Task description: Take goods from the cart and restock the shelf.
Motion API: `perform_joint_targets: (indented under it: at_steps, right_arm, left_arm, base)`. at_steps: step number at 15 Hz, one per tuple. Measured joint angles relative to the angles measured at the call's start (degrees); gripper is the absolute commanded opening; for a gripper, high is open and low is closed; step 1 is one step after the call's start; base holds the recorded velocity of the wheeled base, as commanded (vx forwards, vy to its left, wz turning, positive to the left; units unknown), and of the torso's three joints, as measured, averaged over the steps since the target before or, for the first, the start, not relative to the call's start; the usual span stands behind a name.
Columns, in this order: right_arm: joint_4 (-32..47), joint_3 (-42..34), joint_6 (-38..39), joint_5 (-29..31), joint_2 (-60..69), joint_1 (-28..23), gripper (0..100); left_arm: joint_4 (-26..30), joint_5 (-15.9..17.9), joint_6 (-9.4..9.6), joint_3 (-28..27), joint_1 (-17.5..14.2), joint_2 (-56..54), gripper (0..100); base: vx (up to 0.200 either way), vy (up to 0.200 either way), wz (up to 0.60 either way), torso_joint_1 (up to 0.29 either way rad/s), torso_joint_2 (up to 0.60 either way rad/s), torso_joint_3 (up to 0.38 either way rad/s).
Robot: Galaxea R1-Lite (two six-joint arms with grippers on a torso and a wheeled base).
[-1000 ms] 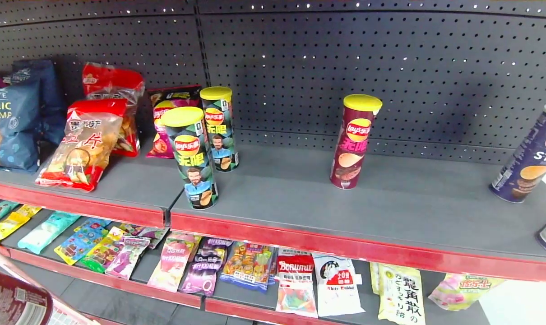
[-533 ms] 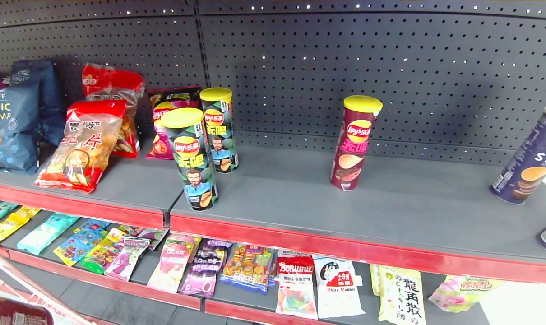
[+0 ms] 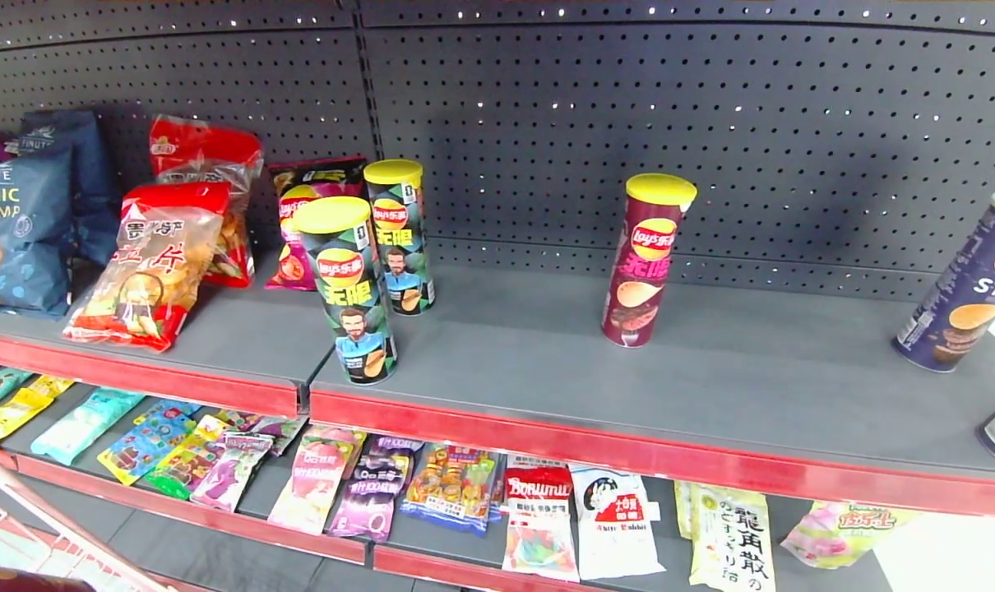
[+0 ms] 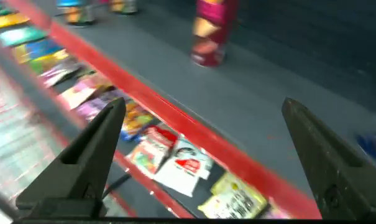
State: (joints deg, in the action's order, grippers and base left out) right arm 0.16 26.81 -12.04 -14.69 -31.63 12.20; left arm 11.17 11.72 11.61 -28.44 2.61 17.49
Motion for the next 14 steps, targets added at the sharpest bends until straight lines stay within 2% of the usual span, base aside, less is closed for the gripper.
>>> perform_joint_targets:
  at_steps: [2,6,8,12,14]
  right_arm:
    - [-1.9,6.9,-0.6,-0.5,-11.5,3.7,100]
    - [-18.0,16.4,3.0,-1.0,-35.8,6.5,100]
    - [-22.8,19.7,5.4,-0.5,-45.1,7.6,100]
    - [-31.0,24.4,6.4,0.9,-57.0,8.6,100]
    - [-31.8,25.3,6.5,3.4,-60.5,8.7,100]
  left_arm:
    - [0.0,-0.3,-0.09,0.1,0.1,0.3,0]
    - [-0.2,-0.5,-1.57,0.1,0.1,2.2,0]
    - [-0.2,-1.1,-1.79,0.0,0.1,2.6,0]
    - [-0.2,-2.9,-1.95,-0.1,0.0,2.9,0]
    - [-0.2,-2.9,-1.95,-0.3,0.0,3.1,0]
  base:
    - [0.000,0.000,0.00,0.000,0.00,0.000]
    - [0.000,0.000,0.00,0.000,0.00,0.000]
    - [0.000,0.000,0.00,0.000,0.00,0.000]
    - [0.000,0.000,0.00,0.000,0.00,0.000]
    - [0.000,0.000,0.00,0.000,0.00,0.000]
